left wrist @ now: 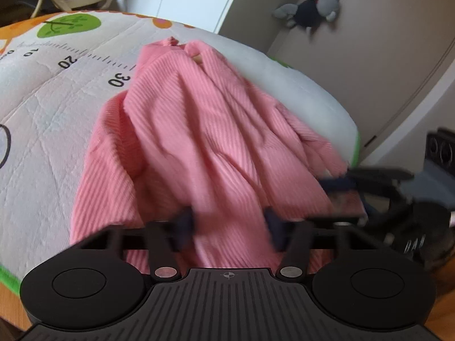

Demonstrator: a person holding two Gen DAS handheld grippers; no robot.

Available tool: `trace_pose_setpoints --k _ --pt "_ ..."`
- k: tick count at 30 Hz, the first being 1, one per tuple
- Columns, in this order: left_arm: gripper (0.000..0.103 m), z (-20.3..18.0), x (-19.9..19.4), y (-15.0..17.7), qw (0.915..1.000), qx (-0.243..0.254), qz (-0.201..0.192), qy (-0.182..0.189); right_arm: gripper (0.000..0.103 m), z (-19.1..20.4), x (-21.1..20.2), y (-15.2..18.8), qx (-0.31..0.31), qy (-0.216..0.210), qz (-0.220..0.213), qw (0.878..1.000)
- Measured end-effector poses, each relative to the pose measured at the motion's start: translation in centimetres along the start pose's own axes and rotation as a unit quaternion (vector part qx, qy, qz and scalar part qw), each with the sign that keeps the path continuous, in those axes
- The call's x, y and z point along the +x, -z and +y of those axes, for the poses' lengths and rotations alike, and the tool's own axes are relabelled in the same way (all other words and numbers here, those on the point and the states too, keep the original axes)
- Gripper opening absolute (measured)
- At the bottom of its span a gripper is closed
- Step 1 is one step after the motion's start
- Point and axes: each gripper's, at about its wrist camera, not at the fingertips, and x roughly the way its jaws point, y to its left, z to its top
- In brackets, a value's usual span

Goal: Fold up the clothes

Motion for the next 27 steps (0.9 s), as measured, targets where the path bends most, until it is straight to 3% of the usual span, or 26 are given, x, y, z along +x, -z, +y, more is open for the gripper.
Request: trace_pose_setpoints --k 1,2,3,5,7,9,11,14,16,18,20,22,24,26,27 --pt "0.012 0.4 0.0 -0.3 1.0 -0.004 -0.003 0.0 0.022 0.2 0.4 0.2 0.0 0.001 0.002 1.0" --pt "0.009 0.6 -0.3 -0.8 0.9999 -0.008 -0.014 0.001 0.011 0.4 0.8 0.3 -0.001 0.003 0.003 1.0" --pt "0.007 0.9 -1.1 -1.6 0.9993 -0.009 -0.035 -0.003 0.008 0.3 0.6 -0.3 -0.01 0.009 -0.009 1.0" --pt "0.006 1.7 -3.3 -3.5 0.9959 -0.007 -0.087 -0.021 0.006 0.2 -0.1 -1.7 -0.03 0.024 -0.038 0.999" --pt "0.006 2.7 -5.9 -5.7 0.9881 -0.007 -0.146 -0.048 0.006 -0.8 -1.8 -4.2 -0.053 0.08 -0.09 0.991" --pt "0.006 4.5 -8.0 -7.6 0.9769 -0.016 -0.196 -0.085 0.005 -3.4 -3.4 -6.8 -0.071 0.174 -0.141 0.972" --pt "0.006 6.8 -9.6 -9.3 0.9627 -0.029 -0.238 -0.127 0.005 -6.0 -4.4 -9.0 -0.09 0.276 -0.177 0.94" --pt "0.006 11.1 -9.6 -10.6 0.9478 -0.067 -0.248 -0.189 0.005 -11.0 -3.1 -10.5 -0.102 0.382 -0.156 0.905" --pt "0.006 13.9 -8.7 -10.9 0.9362 -0.076 -0.242 -0.243 0.005 -14.6 -1.8 -10.7 -0.075 0.407 -0.12 0.902" --pt "0.006 16.6 -7.6 -10.6 0.9246 -0.08 -0.233 -0.291 0.006 -17.4 -0.2 -10.3 -0.041 0.412 -0.072 0.907" --pt "0.007 19.4 -7.3 -10.0 0.9255 -0.112 -0.214 -0.292 0.007 -19.9 0.9 -9.7 0.003 0.407 -0.034 0.913" --pt "0.013 20.5 -7.8 -9.0 0.9349 -0.135 -0.205 -0.256 0.009 -20.8 0.0 -9.2 0.049 0.387 -0.046 0.919" --pt "0.034 20.1 -8.1 -8.6 0.9461 -0.118 -0.202 -0.224 0.01 -20.8 -1.6 -8.9 0.083 0.368 -0.078 0.923" --pt "0.065 18.2 -7.8 -9.0 0.9554 -0.072 -0.203 -0.202 0.014 -19.7 -3.1 -9.4 0.088 0.358 -0.118 0.922" --pt "0.071 17.0 -7.3 -9.4 0.9604 -0.047 -0.2 -0.188 0.016 -19.1 -3.6 -9.8 0.077 0.36 -0.133 0.92"
